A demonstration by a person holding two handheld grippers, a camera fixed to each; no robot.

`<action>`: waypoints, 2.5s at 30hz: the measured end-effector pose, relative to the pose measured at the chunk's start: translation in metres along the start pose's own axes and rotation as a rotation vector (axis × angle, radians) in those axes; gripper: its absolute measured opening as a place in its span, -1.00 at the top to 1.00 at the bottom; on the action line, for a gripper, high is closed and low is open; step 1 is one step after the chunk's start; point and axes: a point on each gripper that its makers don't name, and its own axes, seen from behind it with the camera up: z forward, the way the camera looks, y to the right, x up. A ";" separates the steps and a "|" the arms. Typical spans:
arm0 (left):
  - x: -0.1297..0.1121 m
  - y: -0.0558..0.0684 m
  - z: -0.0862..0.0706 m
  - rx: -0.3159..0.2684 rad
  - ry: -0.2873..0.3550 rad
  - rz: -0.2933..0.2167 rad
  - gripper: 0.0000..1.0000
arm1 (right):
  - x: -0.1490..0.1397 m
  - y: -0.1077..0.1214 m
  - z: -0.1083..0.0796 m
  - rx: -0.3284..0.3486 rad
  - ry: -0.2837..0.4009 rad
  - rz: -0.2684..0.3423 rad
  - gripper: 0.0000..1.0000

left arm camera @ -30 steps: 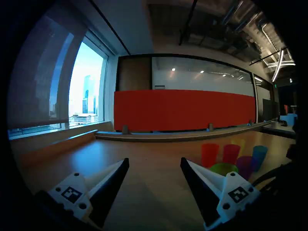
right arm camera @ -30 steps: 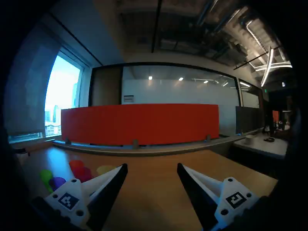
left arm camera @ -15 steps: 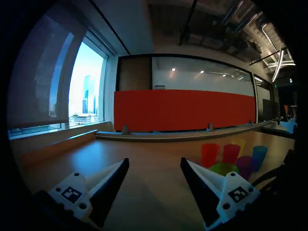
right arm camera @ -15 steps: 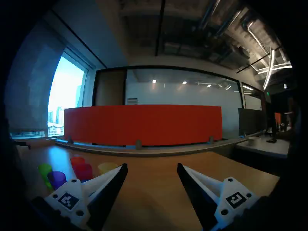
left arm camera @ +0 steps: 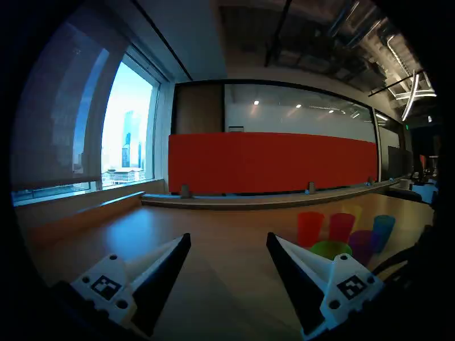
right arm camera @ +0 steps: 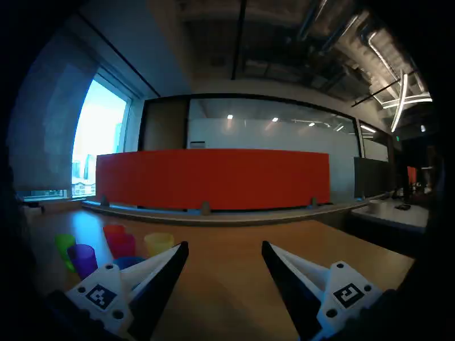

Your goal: Pour water

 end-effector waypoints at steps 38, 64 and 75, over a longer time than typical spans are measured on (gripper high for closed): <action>0.000 0.000 0.000 0.000 0.000 0.000 -0.99 | -0.012 0.009 0.001 -0.020 -0.036 0.005 -0.99; 0.000 0.000 0.000 0.000 0.000 0.000 -0.99 | -0.013 0.009 0.002 -0.020 -0.037 0.006 -0.99; 0.000 0.000 0.000 0.000 0.000 0.000 -0.99 | -0.013 0.009 0.001 -0.020 -0.037 0.006 -0.99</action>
